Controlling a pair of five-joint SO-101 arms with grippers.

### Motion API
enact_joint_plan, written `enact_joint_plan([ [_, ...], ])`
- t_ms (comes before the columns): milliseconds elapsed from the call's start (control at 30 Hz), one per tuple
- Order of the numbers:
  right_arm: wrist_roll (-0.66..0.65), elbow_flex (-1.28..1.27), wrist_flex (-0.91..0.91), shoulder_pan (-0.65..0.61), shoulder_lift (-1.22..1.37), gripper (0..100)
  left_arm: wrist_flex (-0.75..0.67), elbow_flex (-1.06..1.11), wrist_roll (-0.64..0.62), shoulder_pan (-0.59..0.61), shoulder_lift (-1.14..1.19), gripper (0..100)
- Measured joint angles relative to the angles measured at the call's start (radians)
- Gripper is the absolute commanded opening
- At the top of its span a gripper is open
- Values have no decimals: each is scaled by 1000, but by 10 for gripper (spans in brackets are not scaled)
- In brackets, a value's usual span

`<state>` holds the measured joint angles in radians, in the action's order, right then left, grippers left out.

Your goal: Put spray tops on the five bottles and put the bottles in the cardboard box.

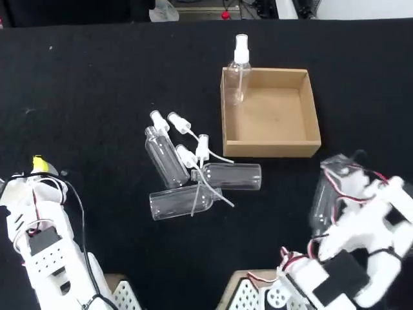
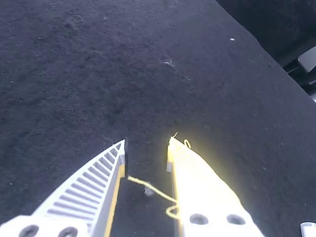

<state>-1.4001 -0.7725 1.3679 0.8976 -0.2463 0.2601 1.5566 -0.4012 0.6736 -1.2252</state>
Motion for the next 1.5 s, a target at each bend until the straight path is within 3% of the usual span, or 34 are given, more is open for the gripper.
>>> enact_joint_plan([
  [233,58,-25,46,-232,-92,89,0,0,0,0,0,145],
  [533,133,-77,31,-425,-336,89,0,0,0,0,0,145],
  [800,249,-114,-32,-474,-612,93,0,0,0,0,0,145],
  [967,86,-87,-6,-405,-669,114,0,0,0,0,0,145],
  [1167,-247,-84,-31,-218,-669,324,0,0,0,0,0,145],
  [1400,-562,-84,-196,-37,-669,342,0,0,0,0,0,145],
  [1500,-681,-84,-282,44,-503,357,0,0,0,0,0,145],
])
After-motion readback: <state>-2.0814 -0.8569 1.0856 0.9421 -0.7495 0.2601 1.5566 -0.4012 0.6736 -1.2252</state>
